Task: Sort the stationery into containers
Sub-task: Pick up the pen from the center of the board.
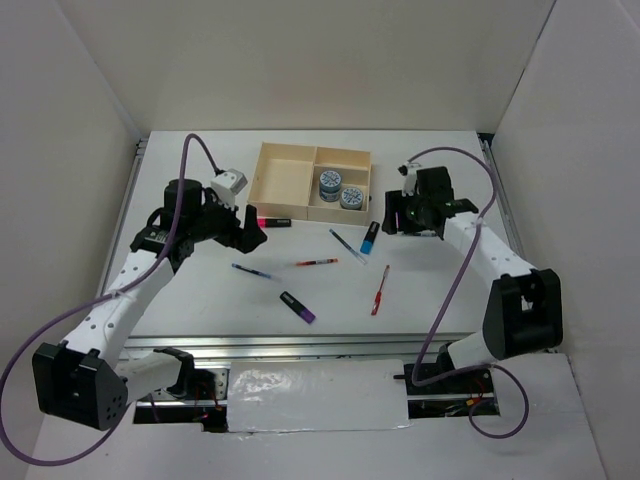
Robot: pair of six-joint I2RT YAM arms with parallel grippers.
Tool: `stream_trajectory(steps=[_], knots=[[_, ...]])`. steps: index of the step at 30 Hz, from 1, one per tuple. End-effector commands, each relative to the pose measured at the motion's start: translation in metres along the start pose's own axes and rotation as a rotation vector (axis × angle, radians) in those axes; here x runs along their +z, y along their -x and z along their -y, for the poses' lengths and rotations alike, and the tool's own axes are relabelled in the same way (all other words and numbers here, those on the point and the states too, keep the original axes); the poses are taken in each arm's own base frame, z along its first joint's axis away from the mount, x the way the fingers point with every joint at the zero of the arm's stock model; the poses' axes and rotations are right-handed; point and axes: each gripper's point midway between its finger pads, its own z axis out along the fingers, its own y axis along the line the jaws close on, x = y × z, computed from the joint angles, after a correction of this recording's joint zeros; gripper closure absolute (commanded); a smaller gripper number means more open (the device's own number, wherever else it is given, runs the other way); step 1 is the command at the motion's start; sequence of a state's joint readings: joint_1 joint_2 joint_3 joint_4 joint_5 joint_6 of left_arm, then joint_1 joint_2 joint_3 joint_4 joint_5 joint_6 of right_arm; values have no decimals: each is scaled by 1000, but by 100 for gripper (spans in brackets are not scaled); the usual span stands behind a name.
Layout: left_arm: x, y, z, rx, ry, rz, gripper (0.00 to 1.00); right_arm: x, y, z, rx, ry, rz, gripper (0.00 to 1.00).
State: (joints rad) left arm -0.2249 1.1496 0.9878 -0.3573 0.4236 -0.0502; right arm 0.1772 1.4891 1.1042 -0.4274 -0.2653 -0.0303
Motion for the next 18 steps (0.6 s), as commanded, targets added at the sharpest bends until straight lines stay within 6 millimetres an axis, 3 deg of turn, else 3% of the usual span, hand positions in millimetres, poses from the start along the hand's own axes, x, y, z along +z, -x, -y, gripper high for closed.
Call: stream_trajectory(steps=[1, 5, 11, 14, 18], knots=[[-5, 20, -1, -8, 32, 97, 1, -21, 19, 0, 244, -136, 152, 35], [-1, 15, -4, -20, 43, 58, 1, -3, 14, -7, 360, -206, 104, 37], [-3, 10, -7, -25, 65, 50, 1, 44, -11, -19, 465, -326, -31, 41], [-5, 10, -9, -13, 79, 51, 1, 59, -31, -16, 504, -374, -108, 42], [-6, 5, -11, -4, 88, 42, 1, 73, -40, -20, 495, -387, -116, 42]])
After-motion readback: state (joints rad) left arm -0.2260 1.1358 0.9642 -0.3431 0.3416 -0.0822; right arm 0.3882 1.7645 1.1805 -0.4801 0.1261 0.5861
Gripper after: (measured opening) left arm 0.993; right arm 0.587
